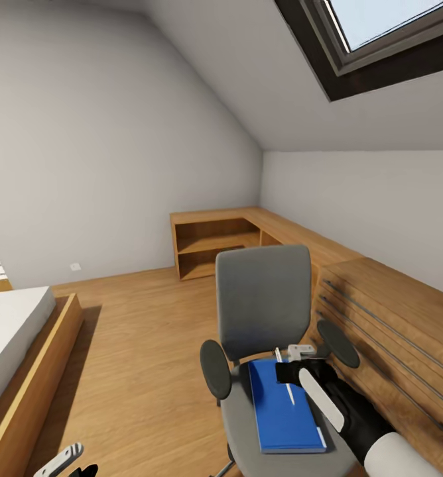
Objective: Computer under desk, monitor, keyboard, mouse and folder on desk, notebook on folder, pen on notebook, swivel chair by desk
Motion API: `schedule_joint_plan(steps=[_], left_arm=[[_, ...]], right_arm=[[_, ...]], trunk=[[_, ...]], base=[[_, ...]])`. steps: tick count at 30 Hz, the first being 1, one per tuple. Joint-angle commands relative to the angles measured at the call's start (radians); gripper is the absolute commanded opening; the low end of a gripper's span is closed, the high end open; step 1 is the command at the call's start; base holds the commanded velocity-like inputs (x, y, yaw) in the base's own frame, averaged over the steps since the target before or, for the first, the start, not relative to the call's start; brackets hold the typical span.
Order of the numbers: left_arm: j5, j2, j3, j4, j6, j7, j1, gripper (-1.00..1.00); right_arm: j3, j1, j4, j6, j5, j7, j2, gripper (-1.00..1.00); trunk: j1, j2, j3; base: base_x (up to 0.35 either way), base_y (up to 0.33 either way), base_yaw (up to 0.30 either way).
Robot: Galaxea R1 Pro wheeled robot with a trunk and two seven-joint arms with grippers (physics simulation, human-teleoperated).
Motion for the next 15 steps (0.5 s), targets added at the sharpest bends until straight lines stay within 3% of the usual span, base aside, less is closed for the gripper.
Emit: schedule_joint_plan(steps=[1,4,6,7,12,13,15], left_arm=[[0.010,0.000,-0.001,0.002,0.003,0.008,0.000,1.00],[0.010,0.000,-0.003,0.013,0.003,0.008,0.000,1.00],[0.010,0.000,-0.004,0.017,0.003,0.008,0.000,1.00],[0.010,0.000,-0.005,0.021,0.003,0.008,0.000,1.00],[0.010,0.000,-0.006,0.024,0.003,0.009,0.000,1.00],[0.010,0.000,-0.007,0.026,0.003,0.009,0.000,1.00],[0.010,0.000,-0.007,0.028,0.003,0.009,0.000,1.00]], right_arm=[[0.004,0.018,-0.056,0.012,-0.050,-0.066,-0.013,-1.00],[0.004,0.053,-0.174,0.026,-0.135,-0.197,-0.032,-1.00],[0.004,0.061,-0.213,0.028,-0.161,-0.243,-0.037,-1.00],[0.005,0.071,-0.270,0.030,-0.199,-0.321,-0.041,-1.00],[0.005,0.078,-0.331,0.030,-0.229,-0.386,-0.044,-1.00],[0.004,0.112,-0.412,0.031,-0.233,-0.404,-0.052,-1.00],[0.005,0.119,-0.429,0.031,-0.234,-0.418,-0.055,-1.00]], trunk=[[-0.004,0.007,0.002],[-0.015,0.028,0.012],[-0.023,0.042,0.018],[-0.027,0.049,0.021],[-0.046,0.084,0.037],[-0.050,0.091,0.040],[-0.058,0.105,0.046]], base=[[0.000,0.000,0.000],[0.000,0.000,0.000],[0.000,0.000,0.000],[0.000,0.000,0.000],[-0.007,0.000,0.000],[-0.293,0.000,0.000],[-0.312,0.000,0.000]])
